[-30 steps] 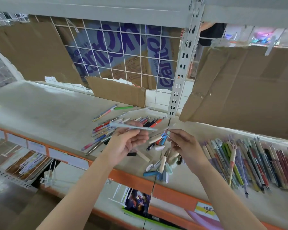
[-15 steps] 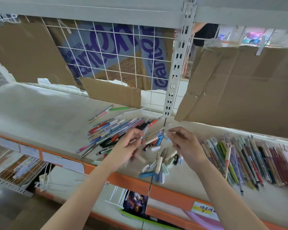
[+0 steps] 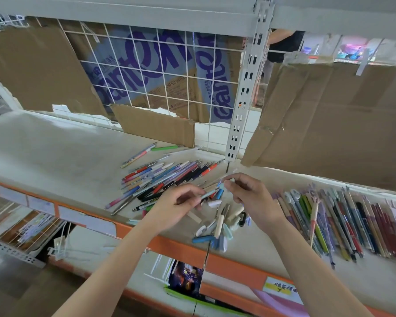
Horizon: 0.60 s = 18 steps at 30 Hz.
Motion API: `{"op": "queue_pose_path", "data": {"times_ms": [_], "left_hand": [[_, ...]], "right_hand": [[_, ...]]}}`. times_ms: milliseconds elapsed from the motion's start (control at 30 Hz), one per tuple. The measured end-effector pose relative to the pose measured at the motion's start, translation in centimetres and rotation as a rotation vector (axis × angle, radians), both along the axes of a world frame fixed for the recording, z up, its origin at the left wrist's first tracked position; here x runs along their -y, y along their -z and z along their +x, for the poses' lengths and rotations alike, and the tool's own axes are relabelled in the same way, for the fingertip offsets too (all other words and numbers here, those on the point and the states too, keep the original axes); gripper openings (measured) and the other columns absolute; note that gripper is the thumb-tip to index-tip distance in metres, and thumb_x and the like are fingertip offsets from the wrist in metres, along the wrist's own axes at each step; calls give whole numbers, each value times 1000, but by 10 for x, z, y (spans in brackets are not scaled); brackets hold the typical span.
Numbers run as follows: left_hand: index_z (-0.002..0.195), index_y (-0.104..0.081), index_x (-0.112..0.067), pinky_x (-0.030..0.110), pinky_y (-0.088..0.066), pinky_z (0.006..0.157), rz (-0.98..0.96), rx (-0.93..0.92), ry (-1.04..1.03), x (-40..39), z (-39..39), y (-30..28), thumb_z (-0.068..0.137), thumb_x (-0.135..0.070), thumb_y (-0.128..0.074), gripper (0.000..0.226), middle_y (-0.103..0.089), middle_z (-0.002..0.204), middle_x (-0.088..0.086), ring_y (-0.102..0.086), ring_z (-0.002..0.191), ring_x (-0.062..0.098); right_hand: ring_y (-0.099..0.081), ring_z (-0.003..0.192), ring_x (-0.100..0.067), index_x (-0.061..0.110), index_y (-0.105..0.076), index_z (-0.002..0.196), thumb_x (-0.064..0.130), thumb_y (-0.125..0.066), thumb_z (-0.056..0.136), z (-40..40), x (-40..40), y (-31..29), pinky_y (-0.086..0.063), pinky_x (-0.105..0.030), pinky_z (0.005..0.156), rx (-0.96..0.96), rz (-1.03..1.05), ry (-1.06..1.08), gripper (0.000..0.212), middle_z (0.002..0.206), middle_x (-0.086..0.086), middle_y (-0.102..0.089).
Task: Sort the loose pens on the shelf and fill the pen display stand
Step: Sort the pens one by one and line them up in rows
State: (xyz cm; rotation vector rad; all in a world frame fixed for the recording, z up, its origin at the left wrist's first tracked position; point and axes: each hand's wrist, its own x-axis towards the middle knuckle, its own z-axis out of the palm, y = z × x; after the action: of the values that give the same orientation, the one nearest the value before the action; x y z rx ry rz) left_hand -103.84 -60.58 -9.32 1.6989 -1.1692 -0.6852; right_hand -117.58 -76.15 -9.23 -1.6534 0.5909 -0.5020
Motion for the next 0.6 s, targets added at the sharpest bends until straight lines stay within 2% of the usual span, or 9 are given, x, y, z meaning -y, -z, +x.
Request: {"op": "queue_pose_path", "data": {"times_ms": [133, 233, 300, 333, 400, 467, 533, 600], "left_hand": [[84, -66, -29, 4, -35, 50, 32, 12, -50, 5, -3, -1, 90, -10, -59, 21, -66, 63, -17, -50, 50, -9], [72, -63, -32, 6, -39, 57, 51, 160, -140, 11, -6, 0, 89, -13, -61, 26, -64, 61, -19, -55, 58, -5], [70, -62, -29, 8, -41, 59, -2, 176, -198, 13, -12, 4, 88, -10, -61, 27, -62, 59, -16, -57, 62, -1], [69, -61, -28, 8, -41, 58, -30, 164, -216, 14, -16, 6, 89, -9, -60, 27, -62, 59, -15, -57, 60, 0], [70, -59, -28, 9, -42, 55, -68, 114, -233, 17, -22, 8, 90, -8, -58, 29, -62, 59, -14, -56, 58, -1], [73, -60, -28, 8, -40, 54, -88, 44, -235, 23, -25, 6, 91, -9, -58, 27, -63, 59, -17, -55, 56, -3], [75, -60, -28, 8, -39, 55, -84, 15, -203, 28, -24, 2, 91, -14, -60, 21, -63, 60, -19, -55, 54, -4], [75, -60, -29, 9, -39, 56, -40, 78, -152, 29, -14, 1, 89, -26, -62, 15, -64, 63, -21, -55, 55, -5]], "right_hand": [[-40, 56, -12, 20, -70, 81, 21, -65, 88, 5, -10, 2, -35, -25, 57, -28, 3, -15, 8, 59, -4, -44], [-37, 51, -10, 3, -62, 76, 16, -62, 90, 8, -18, 4, -33, -21, 53, -8, 34, 34, 18, 54, 0, -41], [-37, 51, -11, -9, -55, 79, 14, -60, 91, 9, -19, 3, -33, -22, 52, 10, 56, 63, 26, 57, -3, -40], [-38, 51, -11, -9, -53, 81, 15, -59, 91, 10, -20, 1, -34, -23, 53, 9, 49, 74, 27, 58, -5, -41], [-42, 50, -11, 1, -54, 84, 17, -56, 93, 12, -22, -3, -37, -24, 53, -14, -2, 98, 19, 59, -3, -45], [-49, 50, -9, 14, -54, 92, 13, -52, 94, 15, -26, -7, -42, -20, 51, 27, 31, 102, 3, 62, -1, -53], [-52, 52, -10, 20, -53, 103, 5, -50, 95, 18, -27, -10, -44, -18, 50, 129, 136, 92, 17, 68, -7, -58], [-50, 53, -9, 20, -49, 111, 3, -53, 93, 15, -19, -13, -43, -19, 55, 161, 120, 139, 25, 72, -13, -57]]}}
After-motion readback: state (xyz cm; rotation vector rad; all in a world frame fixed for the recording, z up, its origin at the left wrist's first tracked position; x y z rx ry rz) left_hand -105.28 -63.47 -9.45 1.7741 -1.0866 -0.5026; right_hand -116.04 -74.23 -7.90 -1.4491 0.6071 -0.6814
